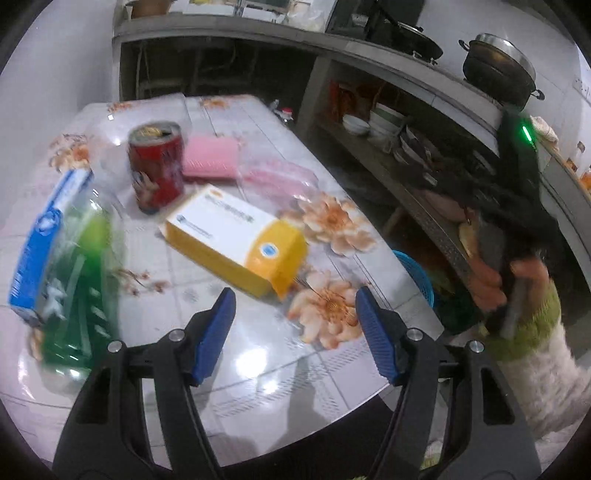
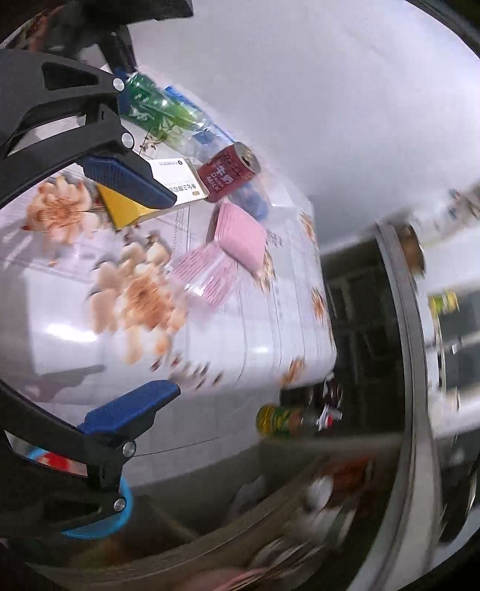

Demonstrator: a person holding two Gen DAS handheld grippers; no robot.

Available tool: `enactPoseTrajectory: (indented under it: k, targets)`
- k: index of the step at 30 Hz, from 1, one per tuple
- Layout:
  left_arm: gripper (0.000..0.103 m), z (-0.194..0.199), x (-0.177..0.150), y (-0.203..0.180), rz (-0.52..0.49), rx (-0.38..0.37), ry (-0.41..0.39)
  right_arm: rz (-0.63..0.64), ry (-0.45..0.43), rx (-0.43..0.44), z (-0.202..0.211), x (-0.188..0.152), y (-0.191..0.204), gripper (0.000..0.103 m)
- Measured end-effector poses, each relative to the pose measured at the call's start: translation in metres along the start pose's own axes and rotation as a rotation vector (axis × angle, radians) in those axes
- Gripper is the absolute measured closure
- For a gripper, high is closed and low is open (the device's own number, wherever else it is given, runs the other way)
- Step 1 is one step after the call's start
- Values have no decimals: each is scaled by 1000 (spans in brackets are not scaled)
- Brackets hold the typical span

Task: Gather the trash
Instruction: 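Move both tools back over the table toward the clear pink-printed bag, then grasp the clear pink-printed bag with the right gripper while the left approaches the medicine box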

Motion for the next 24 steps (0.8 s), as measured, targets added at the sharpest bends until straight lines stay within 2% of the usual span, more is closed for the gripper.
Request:
enactPoseTrajectory:
  k: [4, 9, 16, 17, 19, 24]
  targets:
    - [36, -18, -6, -12, -32, 20, 5, 82, 53, -1, -36, 8, 17, 12]
    - [34, -30, -4, -3, -32, 86, 6, 181, 140, -8, -85, 22, 28, 12]
    - [33, -33, -3, 19, 34, 73, 20, 289, 284, -83, -151, 21, 27, 14]
    - [33, -34, -2, 21, 41, 72, 23, 283, 293, -84, -155, 20, 26, 17]
    - [33, -35, 3, 24, 51, 70, 16, 251, 317, -71, -161, 15, 26, 32]
    - [33, -41, 13, 24, 53, 87, 11, 202, 311, -50, -152, 12, 31, 52]
Point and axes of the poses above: each gripper's, at about its wrist camera, not at the fingertips, and z roughly against the way its jaws point, y to its left, x to its top, the point moved 7 cm from there along -z, roughly the way its jaws point, and after that the axes turned 1 degree about y, right-handed, at the moved point
